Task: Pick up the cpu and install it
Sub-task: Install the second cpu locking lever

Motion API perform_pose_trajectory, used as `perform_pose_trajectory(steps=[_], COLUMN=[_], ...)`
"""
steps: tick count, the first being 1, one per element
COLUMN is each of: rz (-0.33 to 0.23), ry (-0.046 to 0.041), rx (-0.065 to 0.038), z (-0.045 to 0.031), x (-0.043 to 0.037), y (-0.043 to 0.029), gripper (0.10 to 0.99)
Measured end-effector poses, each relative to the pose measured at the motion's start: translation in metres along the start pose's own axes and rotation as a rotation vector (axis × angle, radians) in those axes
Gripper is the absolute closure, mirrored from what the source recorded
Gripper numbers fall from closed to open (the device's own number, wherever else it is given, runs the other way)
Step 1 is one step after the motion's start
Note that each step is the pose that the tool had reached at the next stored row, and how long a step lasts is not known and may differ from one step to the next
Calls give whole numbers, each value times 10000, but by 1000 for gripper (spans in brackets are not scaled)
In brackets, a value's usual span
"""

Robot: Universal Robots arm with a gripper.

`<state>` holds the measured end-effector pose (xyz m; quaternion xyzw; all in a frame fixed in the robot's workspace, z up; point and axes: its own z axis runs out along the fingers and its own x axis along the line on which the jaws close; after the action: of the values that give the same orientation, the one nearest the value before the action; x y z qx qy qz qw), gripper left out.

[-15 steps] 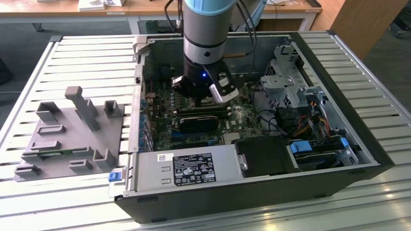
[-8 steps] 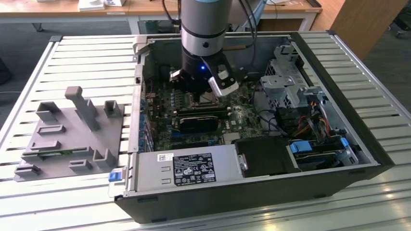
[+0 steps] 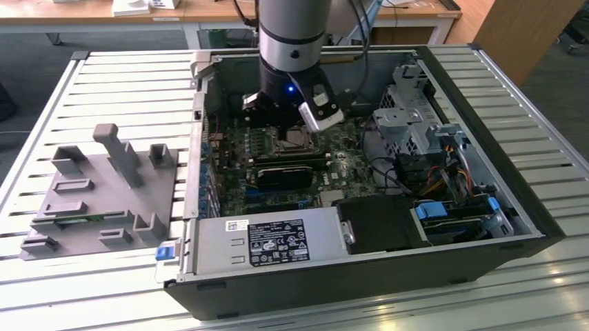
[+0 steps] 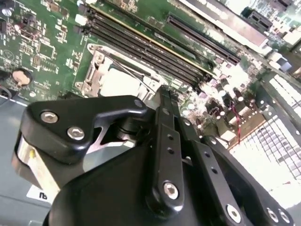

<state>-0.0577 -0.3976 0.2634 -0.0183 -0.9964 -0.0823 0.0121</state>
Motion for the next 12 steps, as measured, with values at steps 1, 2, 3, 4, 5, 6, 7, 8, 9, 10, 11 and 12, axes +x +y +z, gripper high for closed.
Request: perform_pose_trajectory(steps=[1, 2, 3, 4, 5, 6, 7, 8, 9, 10, 11, 12], rz=[5, 12, 16, 20, 24, 25, 27, 27, 29, 31, 33, 35], ry=[27, 55, 82, 107, 130, 137, 141, 147, 157, 170, 182, 191], rx=[1, 2, 3, 4, 8, 7, 5, 5, 5, 5, 7, 8], z=[11, 28, 44, 61, 76, 89, 101, 112, 124, 136, 147, 158], x=[-21, -46, -70, -88, -100, -103, -105, -108, -111, -115, -116, -116], y=[0, 2, 4, 9, 17, 22, 28, 34, 38, 41, 42, 42], gripper=[980, 980, 980, 980, 980, 980, 980, 980, 980, 980, 980, 980])
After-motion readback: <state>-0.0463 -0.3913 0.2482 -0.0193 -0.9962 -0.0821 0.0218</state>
